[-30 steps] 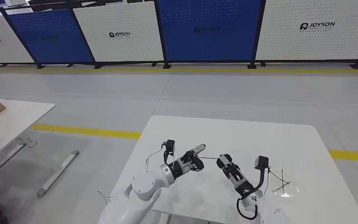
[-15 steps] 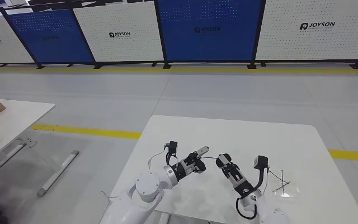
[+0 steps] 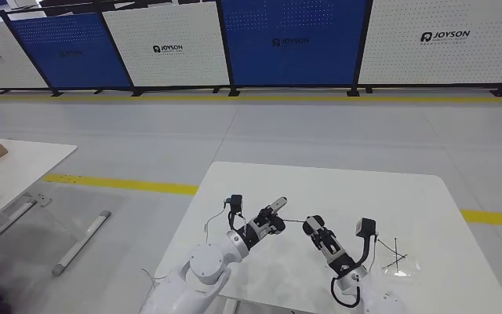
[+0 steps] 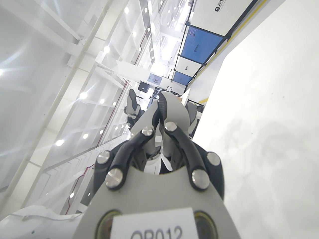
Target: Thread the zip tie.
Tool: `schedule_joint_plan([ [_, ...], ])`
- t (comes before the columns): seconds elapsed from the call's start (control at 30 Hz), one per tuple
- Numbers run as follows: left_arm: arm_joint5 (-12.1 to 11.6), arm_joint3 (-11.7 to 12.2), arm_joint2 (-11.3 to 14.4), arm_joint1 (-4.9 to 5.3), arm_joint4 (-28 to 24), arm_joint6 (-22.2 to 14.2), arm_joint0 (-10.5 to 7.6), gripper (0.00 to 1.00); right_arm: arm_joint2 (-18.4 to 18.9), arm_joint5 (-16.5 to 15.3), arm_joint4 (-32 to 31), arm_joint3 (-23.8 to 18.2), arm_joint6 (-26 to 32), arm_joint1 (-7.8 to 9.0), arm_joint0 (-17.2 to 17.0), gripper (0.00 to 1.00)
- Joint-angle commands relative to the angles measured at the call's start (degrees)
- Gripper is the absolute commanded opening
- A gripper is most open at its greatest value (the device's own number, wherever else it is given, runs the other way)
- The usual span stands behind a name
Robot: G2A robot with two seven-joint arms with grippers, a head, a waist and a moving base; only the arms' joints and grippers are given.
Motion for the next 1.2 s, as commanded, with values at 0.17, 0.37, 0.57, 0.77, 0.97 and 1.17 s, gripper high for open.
schedule_joint_plan([
  [0.17, -0.49, 0.5, 1.26, -0.08, 4.05, 1.17, -0.39, 0.56, 0.0, 0.0, 0.0, 0.0, 0.0, 0.0, 0.0, 0.0],
  [0.37, -1.01, -0.08, 0.87, 0.07, 4.35, -0.04, -0.12, 0.25, 0.0, 0.0, 0.0, 0.0, 0.0, 0.0, 0.0, 0.0],
  [0.57, -1.72, -0.2, 0.11, 0.24, 4.21, -1.2, 0.08, 0.2, 0.0, 0.0, 0.0, 0.0, 0.0, 0.0, 0.0, 0.0],
  [0.77, -2.9, -0.09, 0.12, 0.53, 5.94, -3.74, 0.48, 0.36, 0.0, 0.0, 0.0, 0.0, 0.0, 0.0, 0.0, 0.0],
  [0.97, -3.74, -0.46, -0.1, 0.82, 6.31, -6.28, 0.95, 0.44, 0.0, 0.0, 0.0, 0.0, 0.0, 0.0, 0.0, 0.0],
  [1.17, -2.99, -0.6, -0.76, 0.9, 6.57, -3.65, 1.85, 0.48, 0.0, 0.0, 0.0, 0.0, 0.0, 0.0, 0.0, 0.0],
])
